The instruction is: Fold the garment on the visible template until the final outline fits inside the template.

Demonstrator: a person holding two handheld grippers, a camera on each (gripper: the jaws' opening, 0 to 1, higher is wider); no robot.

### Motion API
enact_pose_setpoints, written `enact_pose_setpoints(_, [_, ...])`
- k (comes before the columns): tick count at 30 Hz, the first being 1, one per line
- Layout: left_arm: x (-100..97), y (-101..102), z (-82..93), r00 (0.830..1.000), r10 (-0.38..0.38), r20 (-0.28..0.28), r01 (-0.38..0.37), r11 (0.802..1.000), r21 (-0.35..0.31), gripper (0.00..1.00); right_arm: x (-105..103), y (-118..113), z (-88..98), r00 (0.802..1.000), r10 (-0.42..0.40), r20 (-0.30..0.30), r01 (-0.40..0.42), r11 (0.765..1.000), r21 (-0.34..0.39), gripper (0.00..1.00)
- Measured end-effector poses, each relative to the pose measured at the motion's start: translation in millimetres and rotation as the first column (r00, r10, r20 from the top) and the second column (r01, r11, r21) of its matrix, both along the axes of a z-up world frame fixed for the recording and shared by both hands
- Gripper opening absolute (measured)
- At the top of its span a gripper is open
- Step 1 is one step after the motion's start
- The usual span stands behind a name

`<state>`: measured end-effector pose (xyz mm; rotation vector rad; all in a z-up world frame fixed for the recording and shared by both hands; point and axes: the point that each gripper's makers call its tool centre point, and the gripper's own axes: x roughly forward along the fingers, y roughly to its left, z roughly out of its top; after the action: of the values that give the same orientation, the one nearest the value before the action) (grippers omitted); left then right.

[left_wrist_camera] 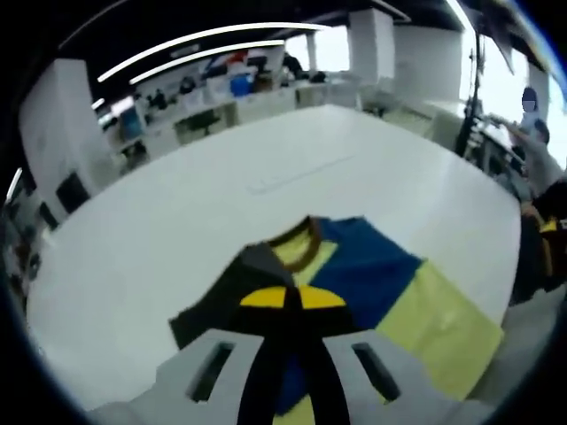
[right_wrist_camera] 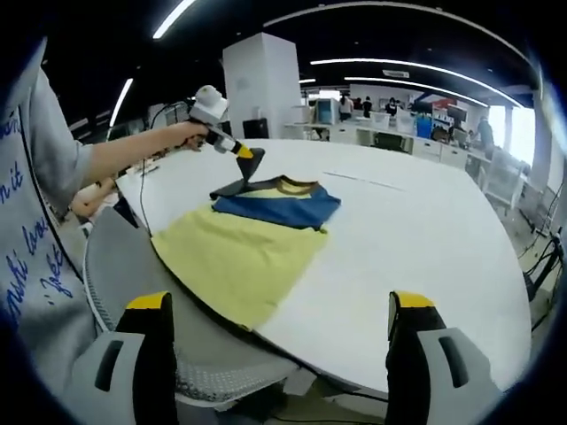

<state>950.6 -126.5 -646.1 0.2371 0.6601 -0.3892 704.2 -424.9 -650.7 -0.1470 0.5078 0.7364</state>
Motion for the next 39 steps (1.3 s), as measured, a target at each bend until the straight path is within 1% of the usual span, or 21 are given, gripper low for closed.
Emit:
enact_pose_setpoints(5, [2.4,-16.6,-7.2,1.000,-0.015,-0.012,0.015,1.000,-0.010,0.00,1.3,-3.4,0.0,1.000,0.005,-0.002,-0.005,1.000,0.002,1.00])
enact_pose_setpoints(8, [5.8,-23.9,-11.8,0.999,-0.023,-0.022,0.023,1.000,-0.005,0.00,2.8,-4.0,-2.4,1.000,0.011,-0.008,-0.011,1.000,0.003,1.00])
enact_pose_setpoints(10, [8.0,-31.0,-11.3,0.999,-0.026,-0.023,0.025,1.000,-0.018,0.00,3.4,-4.0,-3.7,1.000,0.017,-0.013,-0.017,1.000,0.000,1.00])
enact_pose_setpoints(16, [14.7,-50.2,-9.5,0.998,-0.055,-0.021,0.054,0.998,-0.022,0.00,6.5,-4.1,-5.6,0.999,0.031,-0.018,-0.031,1.000,-0.003,1.00])
enact_pose_setpoints(21, [19.3,-66.0,-10.0,0.996,-0.081,-0.025,0.081,0.996,-0.022,0.00,9.7,-2.7,-4.0,0.999,0.032,-0.018,-0.032,0.999,0.022,1.00])
enact_pose_setpoints(24, [21.1,-77.9,-10.3,0.995,-0.096,-0.026,0.095,0.995,-0.026,0.00,10.6,-2.5,-6.2,0.999,0.039,-0.022,-0.039,0.999,0.017,1.00])
enact_pose_setpoints(26, [23.3,-89.5,-11.4,0.994,-0.110,-0.027,0.109,0.993,-0.033,0.00,10.6,-2.4,-7.5,0.999,0.043,-0.025,-0.043,0.999,0.017,1.00])
enact_pose_setpoints(28, [18.3,-99.9,-13.0,0.992,-0.121,-0.031,0.120,0.992,-0.036,0.00,10.6,-3.0,-7.9,0.999,0.044,-0.026,-0.043,0.999,0.017,1.00])
enact_pose_setpoints(32, [22.3,-116.4,-21.4,0.989,-0.140,-0.044,0.138,0.990,-0.041,0.00,10.5,-5.4,-8.8,0.999,0.040,-0.031,-0.039,0.999,0.023,1.00])
enact_pose_setpoints(34, [23.1,-124.0,-28.3,0.987,-0.150,-0.055,0.148,0.988,-0.038,0.00,10.4,-7.3,-10.9,0.999,0.039,-0.036,-0.038,0.999,0.020,1.00])
enact_pose_setpoints(36, [24.0,-127.7,-33.6,0.986,-0.154,-0.063,0.152,0.988,-0.039,0.00,10.5,-9.7,-12.9,0.999,0.035,-0.041,-0.034,0.999,0.016,1.00])
enact_pose_setpoints(39, [24.8,-133.1,-46.1,0.982,-0.164,-0.096,0.160,0.986,-0.045,0.00,10.2,-12.0,-13.8,0.998,0.030,-0.048,-0.029,0.999,0.022,1.00])
